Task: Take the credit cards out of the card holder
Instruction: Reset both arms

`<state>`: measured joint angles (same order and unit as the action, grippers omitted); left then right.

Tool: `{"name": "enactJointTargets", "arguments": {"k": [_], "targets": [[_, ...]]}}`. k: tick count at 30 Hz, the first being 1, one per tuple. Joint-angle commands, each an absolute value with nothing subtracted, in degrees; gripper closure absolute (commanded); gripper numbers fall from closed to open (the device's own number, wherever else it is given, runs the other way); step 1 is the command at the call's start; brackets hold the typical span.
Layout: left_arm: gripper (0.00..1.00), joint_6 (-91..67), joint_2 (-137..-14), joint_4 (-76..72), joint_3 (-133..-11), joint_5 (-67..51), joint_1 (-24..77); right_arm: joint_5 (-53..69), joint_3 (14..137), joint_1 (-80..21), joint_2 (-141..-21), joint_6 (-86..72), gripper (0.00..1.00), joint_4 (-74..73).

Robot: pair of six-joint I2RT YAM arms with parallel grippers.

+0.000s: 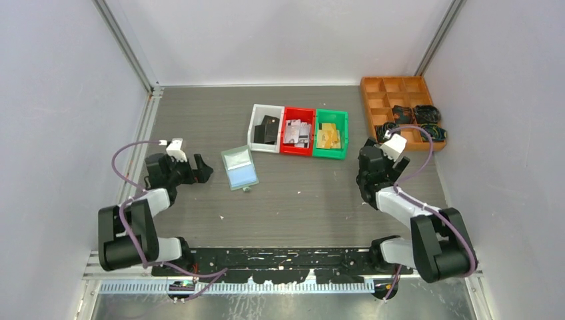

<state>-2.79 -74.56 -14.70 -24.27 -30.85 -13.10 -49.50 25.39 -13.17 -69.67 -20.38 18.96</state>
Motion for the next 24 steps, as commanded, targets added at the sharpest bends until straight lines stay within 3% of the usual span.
{"name": "enactJointTargets", "arguments": {"k": [1,9,12,20,22,24], "targets": [[0.0,-8.74,-80.08,-49.33,-19.8,-24.27,-12.45,-51.31,21.14,-11.11,-74.5,-13.22,0.01,39.42],[0.0,-5.48,-85.77,-62.05,-15.44,-17.57,-8.44,-37.39,17.46,-4.49,-82.48,-12.32,0.0,54.64],[0.0,-7.09,-93.44,-76.79,-12.72,-14.95,-7.61,-25.38,16.56,-3.45,-87.45,-8.58,0.0,59.2],[0.02,-2.9,-88.28,-50.77,-21.93,-5.29,-1.72,-18.51,20.35,-0.79,-89.21,-9.15,0.0,54.4],[0.06,-2.63,-88.97,-53.59,-21.23,-5.02,-1.5,-18.49,20.42,-0.79,-88.43,-9.2,0.01,52.93],[0.01,-2.64,-88.53,-53.0,-21.2,-5.25,-1.49,-18.58,19.83,-0.79,-88.9,-9.17,0.0,54.79]]}}
